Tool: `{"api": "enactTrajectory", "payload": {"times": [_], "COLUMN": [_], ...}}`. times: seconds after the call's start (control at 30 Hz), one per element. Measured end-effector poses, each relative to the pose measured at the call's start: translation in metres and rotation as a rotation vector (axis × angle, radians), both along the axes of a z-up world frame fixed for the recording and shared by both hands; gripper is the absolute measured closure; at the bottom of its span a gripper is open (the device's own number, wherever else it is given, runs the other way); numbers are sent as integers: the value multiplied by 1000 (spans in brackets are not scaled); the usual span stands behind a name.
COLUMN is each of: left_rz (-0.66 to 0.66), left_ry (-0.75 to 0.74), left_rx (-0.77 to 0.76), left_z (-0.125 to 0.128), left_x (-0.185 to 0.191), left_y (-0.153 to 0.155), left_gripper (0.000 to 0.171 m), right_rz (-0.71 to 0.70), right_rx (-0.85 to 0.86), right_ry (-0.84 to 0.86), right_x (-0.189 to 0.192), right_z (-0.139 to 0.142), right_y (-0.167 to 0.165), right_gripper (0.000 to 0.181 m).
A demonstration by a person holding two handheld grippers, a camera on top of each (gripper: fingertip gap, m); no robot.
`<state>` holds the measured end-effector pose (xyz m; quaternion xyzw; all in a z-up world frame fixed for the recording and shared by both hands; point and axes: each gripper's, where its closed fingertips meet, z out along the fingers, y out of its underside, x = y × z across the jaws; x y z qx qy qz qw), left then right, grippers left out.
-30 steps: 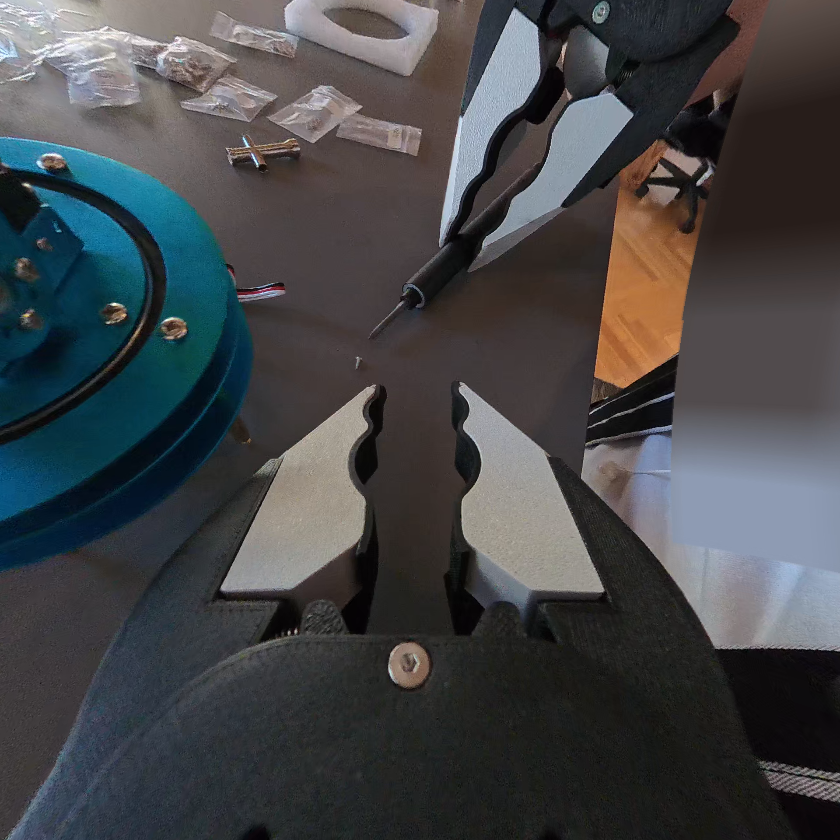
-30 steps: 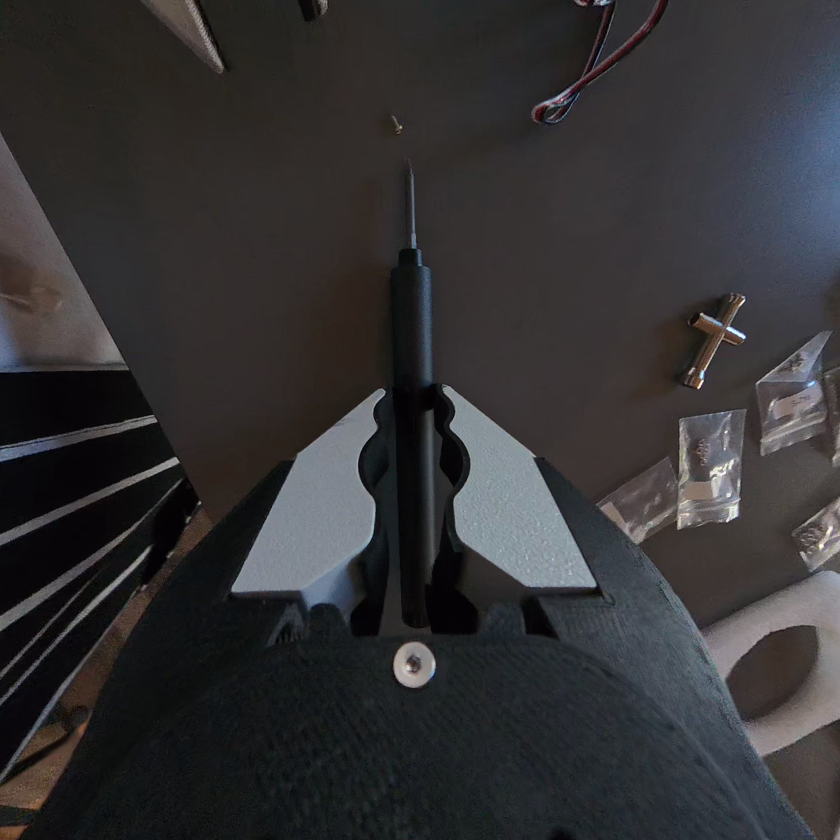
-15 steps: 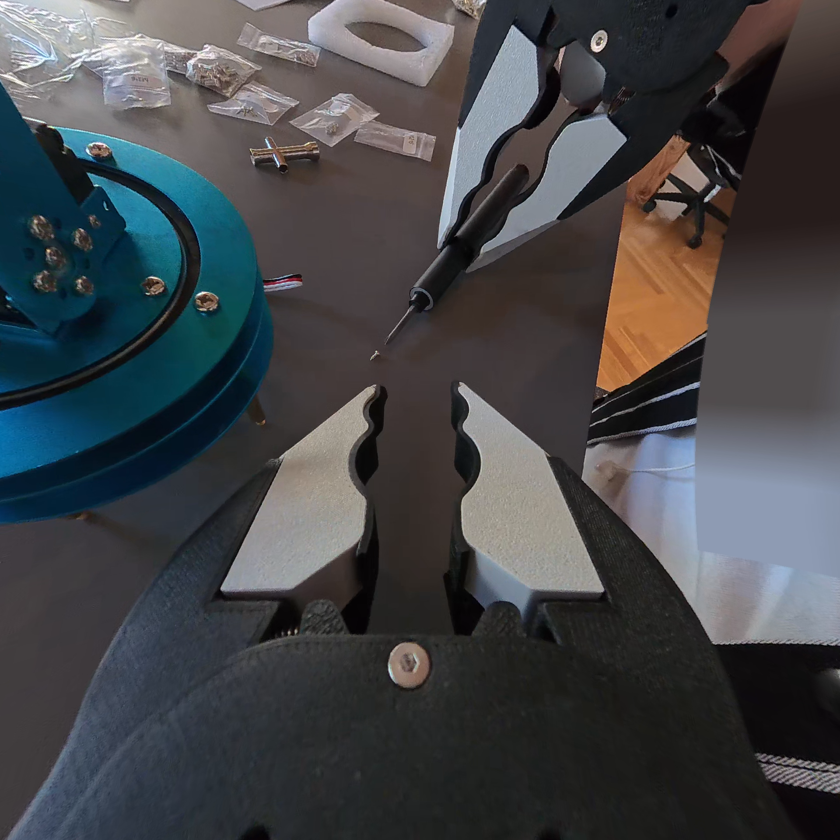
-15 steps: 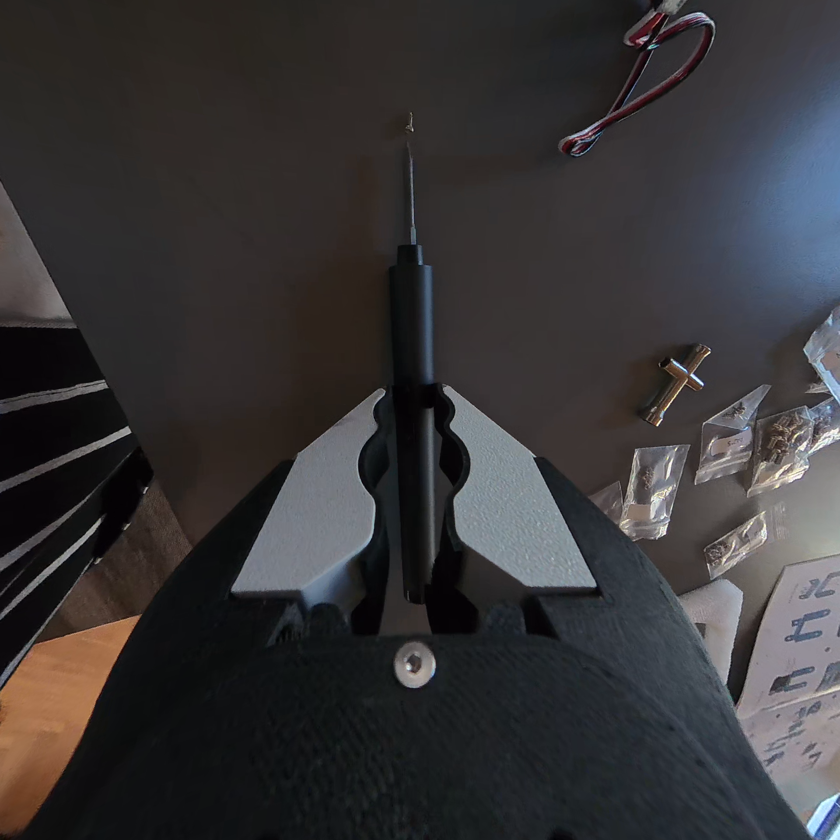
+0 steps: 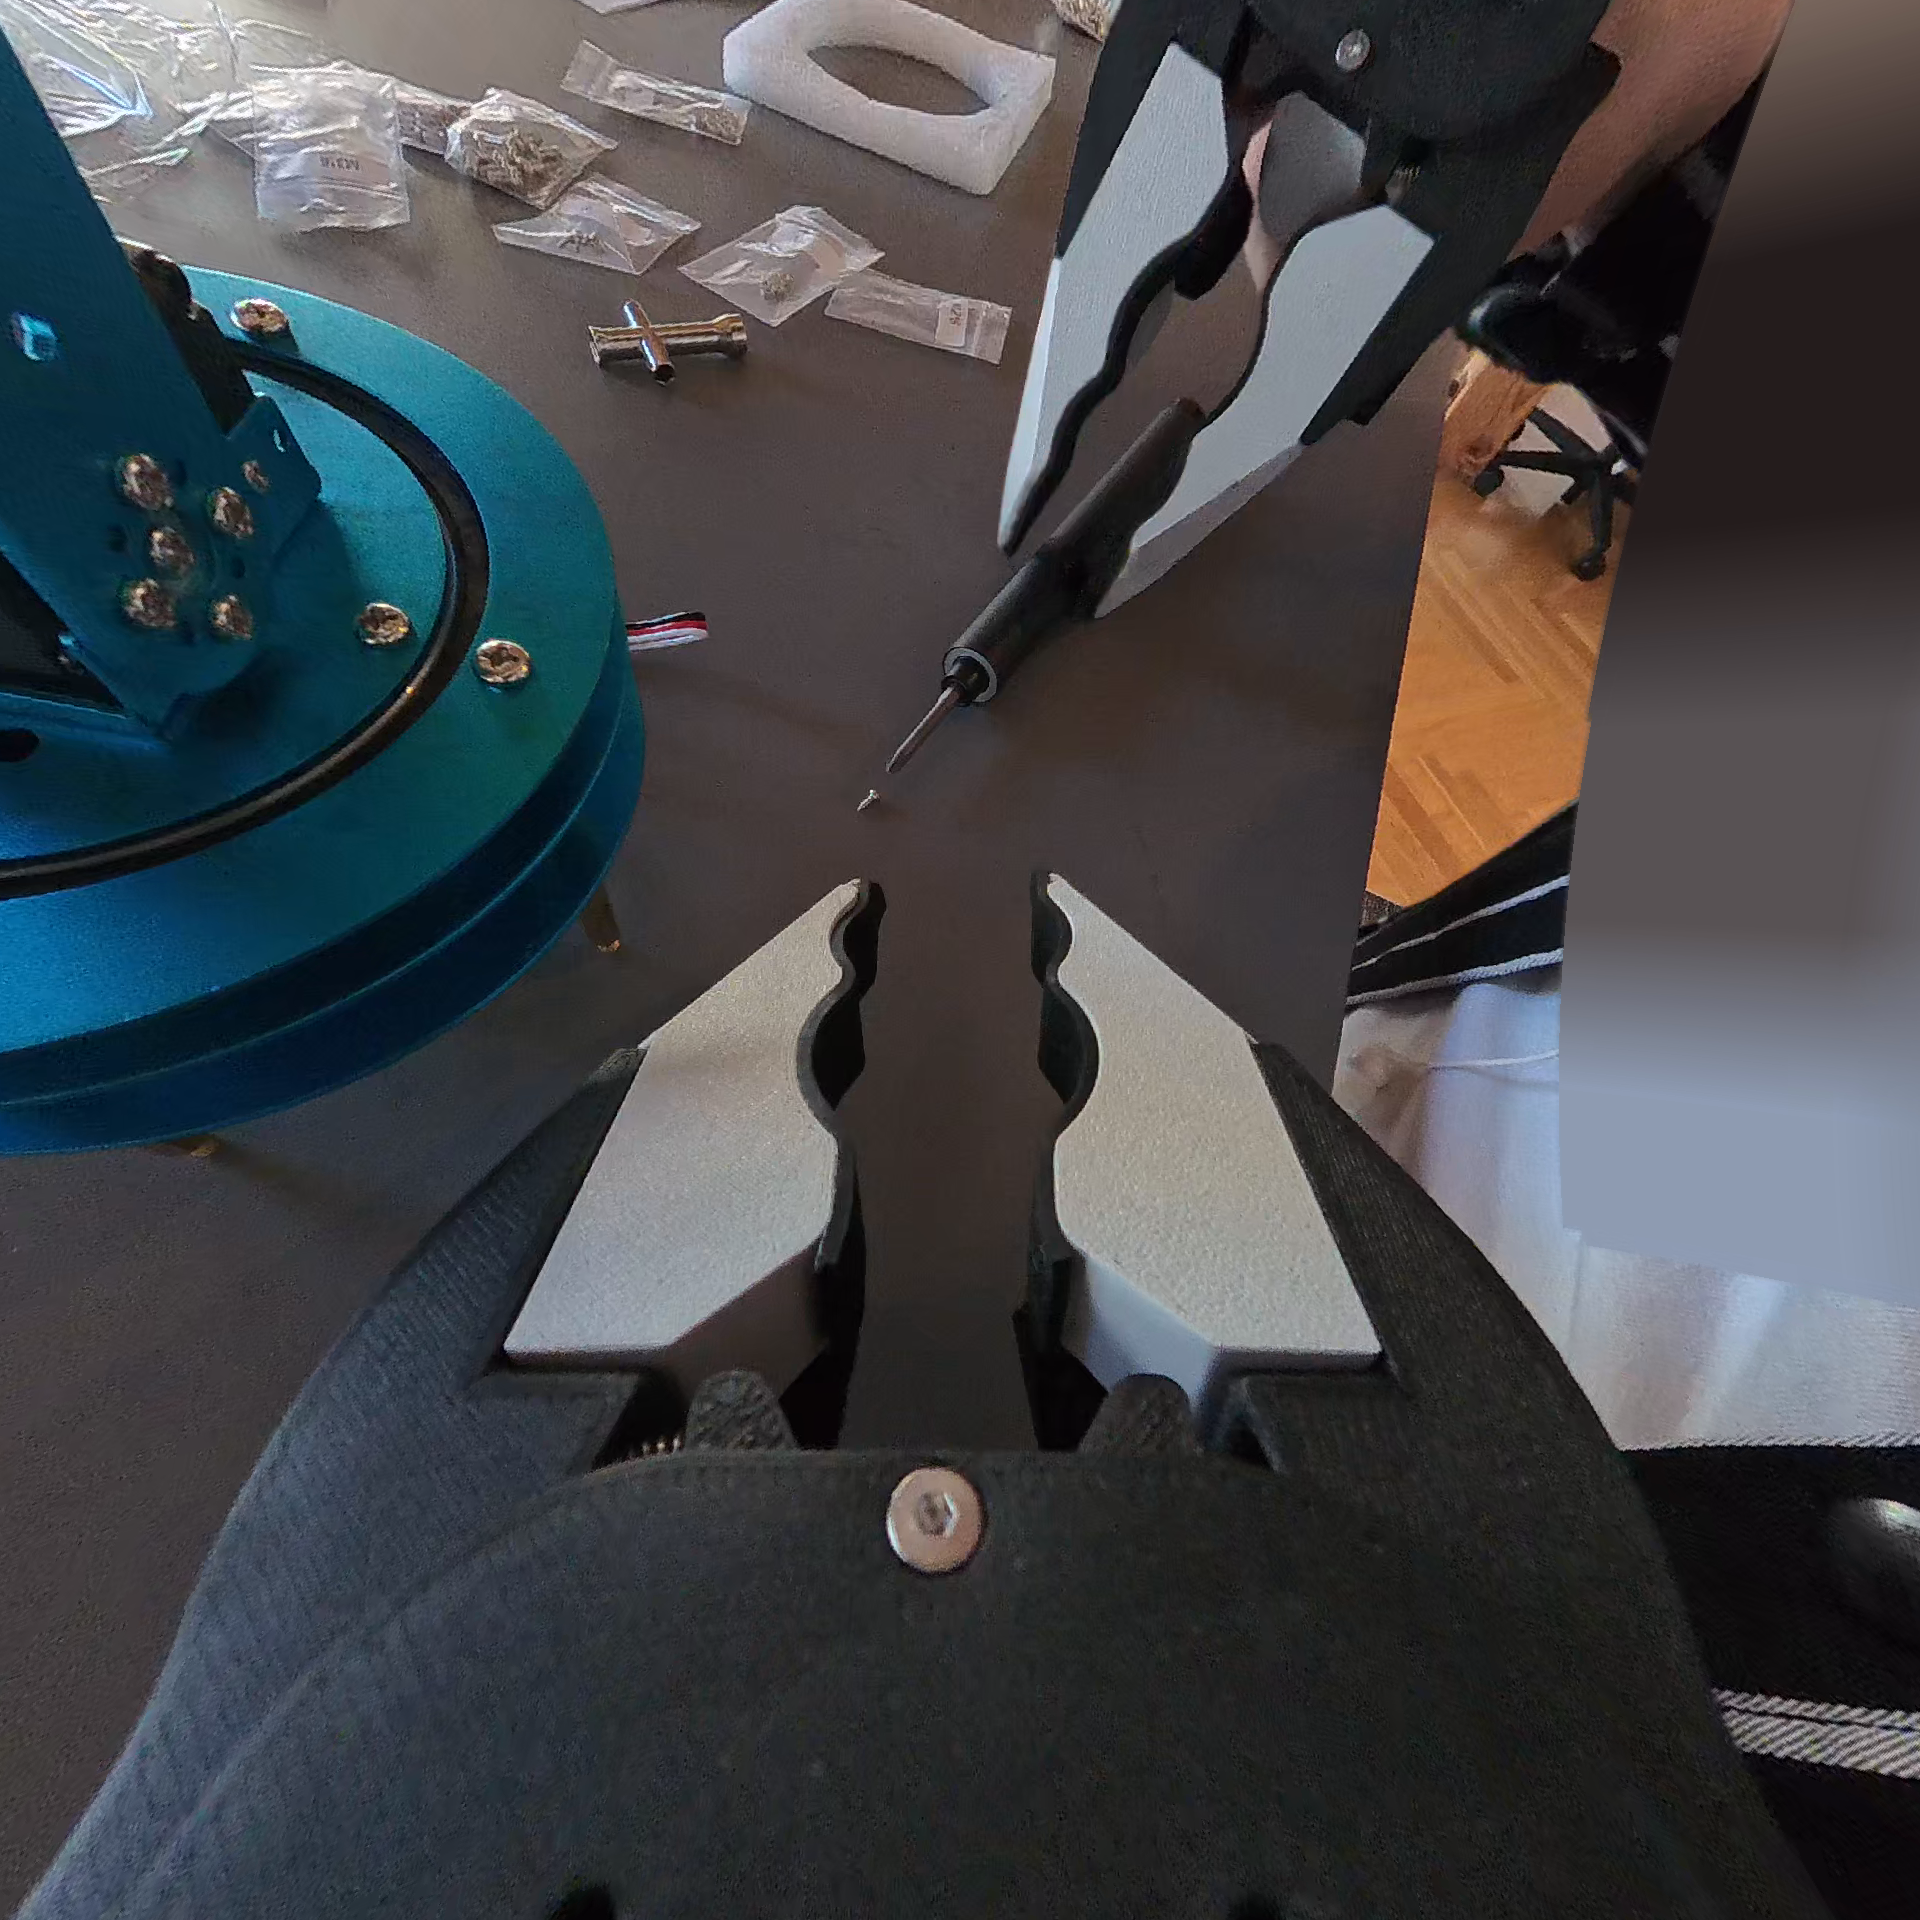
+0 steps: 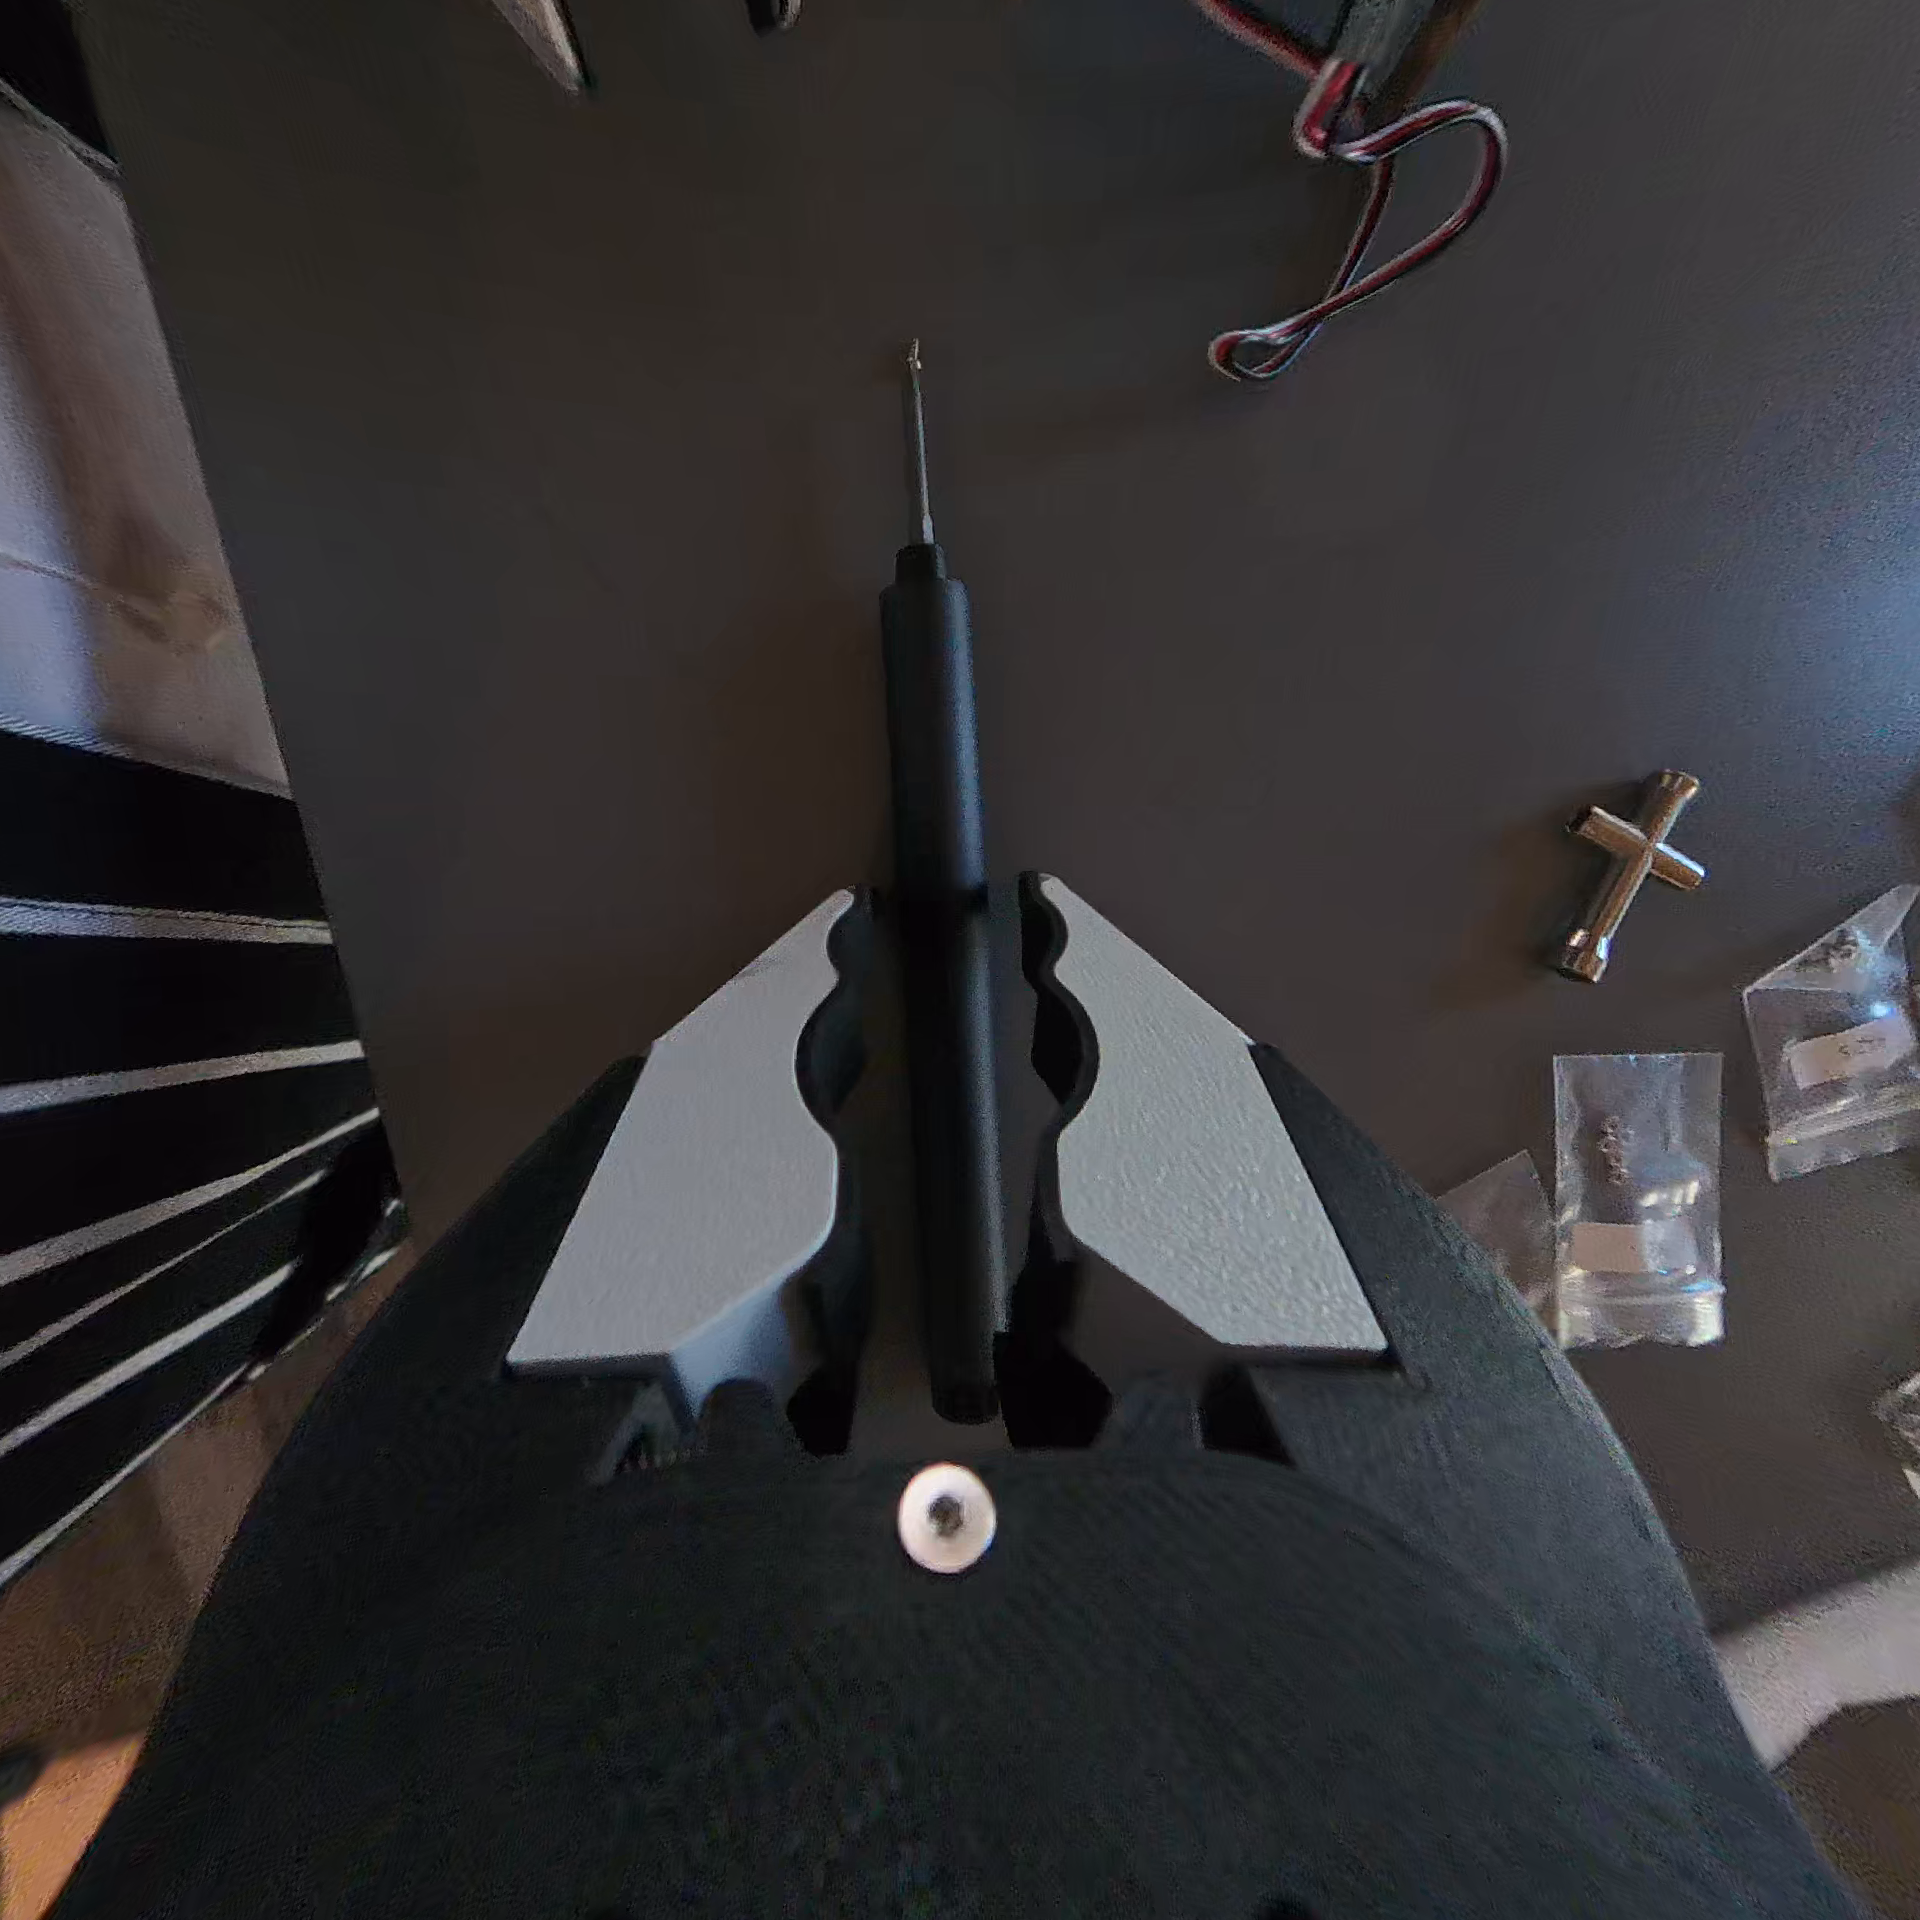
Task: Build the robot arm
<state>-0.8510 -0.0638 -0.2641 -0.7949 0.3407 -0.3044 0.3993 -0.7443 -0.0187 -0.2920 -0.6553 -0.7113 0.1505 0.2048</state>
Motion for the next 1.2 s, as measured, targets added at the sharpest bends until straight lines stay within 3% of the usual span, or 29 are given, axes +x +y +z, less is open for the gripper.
{"api": "enactTrajectory", "payload": {"times": [0.13, 0.3, 0.33, 0.4, 0.6, 1.2], "left_rz": [-6, -13, -14, -16, -25, -22], "left_ry": [0, 32, 34, 36, 51, 37], "left_rx": [-8, -26, -28, -30, -32, -36], "left_z": [0, -3, -3, -2, -3, -6], "left_x": [3, 6, 7, 9, 13, 12], "left_y": [-1, 0, 0, 0, -1, -5], "left_gripper": [143, 143, 143, 143, 143, 143], "right_rz": [-8, -36, -24, -29, 23, 24], "right_rx": [-53, -151, -166, -141, -22, 10], "right_ry": [230, 331, 336, 335, 297, 246], "right_x": [19, 47, 48, 47, 48, 45], "right_z": [7, 1, 0, 0, 8, 18], "right_y": [4, 8, 5, 6, 6, 1], "right_gripper": [153, 153, 163, 164, 164, 164]}}
